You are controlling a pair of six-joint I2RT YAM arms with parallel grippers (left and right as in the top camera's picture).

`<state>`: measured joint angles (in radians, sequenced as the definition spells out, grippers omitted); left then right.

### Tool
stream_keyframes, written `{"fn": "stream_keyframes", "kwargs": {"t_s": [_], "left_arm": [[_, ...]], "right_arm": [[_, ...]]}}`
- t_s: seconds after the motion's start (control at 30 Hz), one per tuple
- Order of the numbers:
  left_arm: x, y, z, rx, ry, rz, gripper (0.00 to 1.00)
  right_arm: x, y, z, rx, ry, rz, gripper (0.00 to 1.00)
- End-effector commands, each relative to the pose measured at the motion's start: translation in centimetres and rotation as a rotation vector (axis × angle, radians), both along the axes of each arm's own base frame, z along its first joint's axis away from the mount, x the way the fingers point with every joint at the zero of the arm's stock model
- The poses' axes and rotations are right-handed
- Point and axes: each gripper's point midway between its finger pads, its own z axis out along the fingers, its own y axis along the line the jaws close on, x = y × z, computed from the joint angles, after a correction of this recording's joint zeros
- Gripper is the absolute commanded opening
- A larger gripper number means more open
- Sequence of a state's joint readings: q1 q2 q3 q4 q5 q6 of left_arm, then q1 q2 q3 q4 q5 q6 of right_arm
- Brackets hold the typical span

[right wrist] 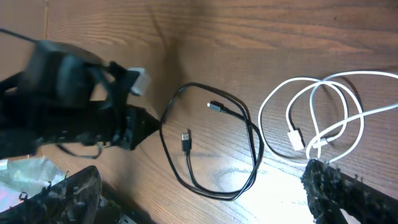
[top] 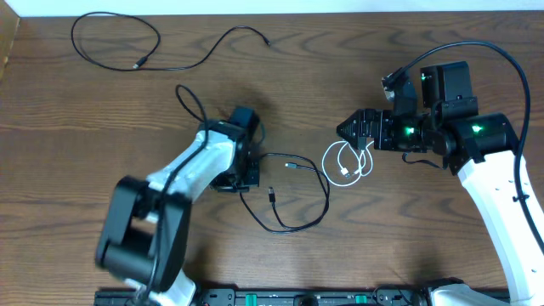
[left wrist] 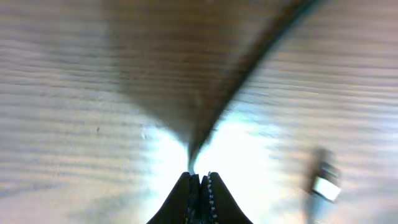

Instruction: Untangle cables

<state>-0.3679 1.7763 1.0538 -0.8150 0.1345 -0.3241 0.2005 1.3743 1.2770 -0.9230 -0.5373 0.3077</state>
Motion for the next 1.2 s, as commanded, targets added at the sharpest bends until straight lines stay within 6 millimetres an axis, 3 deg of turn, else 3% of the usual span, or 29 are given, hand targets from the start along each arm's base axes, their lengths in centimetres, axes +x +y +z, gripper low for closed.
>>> {"fn": "stream_keyframes", "kwargs": {"t_s": [0.0,0.2,0.33,0.47,0.6,0.77,0.93,1.0,1.03,1.07,1.17], "left_arm": [[2.7,-2.7,7.8,-0.188,-0.224,-0.012,0.08],[2.6,-3.5,15.5,-0.324,-0.457,-0.030,0.07],[2.4,-2.1,17.5,-0.283,-0.537,0.007,0.12],[2.1,0.0,16.7,-0.177,-0.518,0.104,0.56],[2.0,0.9,15.1,-0.117,-0.461,0.157,0.77],[2.2,2.5,13.6,-0.081,-0.397,0.300,0.83],[2.5,4.8,12.9,-0.062,-0.357,0.477,0.84],[2.4,5.8,12.8,-0.053,-0.347,0.527,0.84],[2.4,6.2,12.8,-0.049,-0.344,0.537,0.84],[2.3,6.4,12.7,-0.045,-0.339,0.545,0.84],[1.8,7.0,12.6,-0.031,-0.319,0.561,0.84]], "right_arm": [[0.2,-0.1,0.3,0.003,-0.005,-0.007,0.99],[0.1,0.3,0.4,0.004,-0.007,0.003,0.99],[-0.1,1.1,0.5,0.006,-0.018,0.027,0.99],[-0.3,1.7,0.3,-0.021,-0.029,0.045,0.99],[-0.6,2.0,-0.5,-0.086,-0.034,0.049,0.99],[-1.7,3.3,-2.6,-0.128,0.009,0.094,0.96],[-3.1,5.0,-6.4,-0.189,0.096,0.165,0.69],[-3.7,5.8,-8.5,-0.245,0.137,0.199,0.50],[-3.9,6.0,-9.3,-0.275,0.149,0.208,0.46],[-4.0,6.1,-10.3,-0.312,0.166,0.210,0.44],[-4.4,5.8,-12.8,-0.410,0.231,0.160,0.49]]}}
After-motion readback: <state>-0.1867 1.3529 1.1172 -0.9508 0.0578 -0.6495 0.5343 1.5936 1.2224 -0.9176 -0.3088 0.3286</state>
